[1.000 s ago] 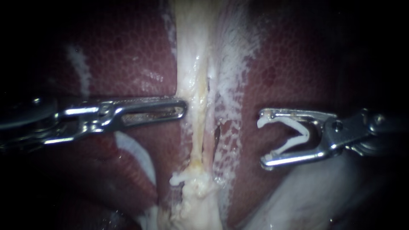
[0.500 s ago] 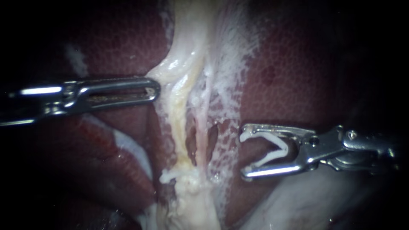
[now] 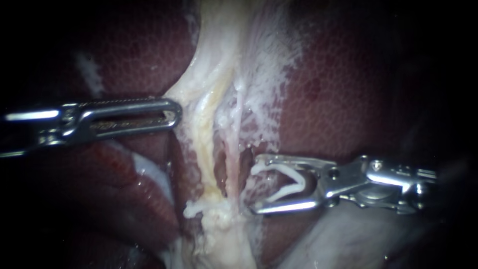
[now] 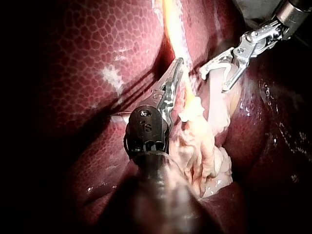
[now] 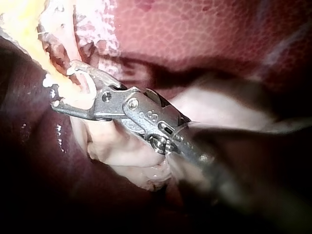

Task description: Clipping second clip left tube

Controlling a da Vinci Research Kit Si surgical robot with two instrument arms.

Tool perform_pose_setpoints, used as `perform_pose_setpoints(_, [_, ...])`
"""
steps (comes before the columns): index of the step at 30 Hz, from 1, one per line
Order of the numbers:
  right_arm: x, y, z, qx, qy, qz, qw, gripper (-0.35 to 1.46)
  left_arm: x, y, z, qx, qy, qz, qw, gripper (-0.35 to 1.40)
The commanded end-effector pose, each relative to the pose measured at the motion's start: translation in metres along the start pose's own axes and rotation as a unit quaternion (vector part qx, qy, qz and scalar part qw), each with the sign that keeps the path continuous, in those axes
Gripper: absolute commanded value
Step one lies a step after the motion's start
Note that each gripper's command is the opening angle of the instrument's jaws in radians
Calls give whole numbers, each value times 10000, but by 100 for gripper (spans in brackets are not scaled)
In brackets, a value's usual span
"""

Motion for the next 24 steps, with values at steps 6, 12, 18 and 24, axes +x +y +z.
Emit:
perform_pose_setpoints(6, [-10,8,17,28,-29,23,10000,59,0,-4,0,17,3,5,10000,-35])
perform_pose_setpoints(12, [-15,13,26,73,-53,34,10000,59,0,-6,0,17,3,7,10000,-35])
perform_pose_setpoints(18, [-16,17,35,100,-58,25,9999,59,0,-9,0,29,5,9,10000,-35])
perform_pose_setpoints(24, [-17,19,52,174,-85,34,9998,59,1,-10,1,28,4,12,10000,-35])
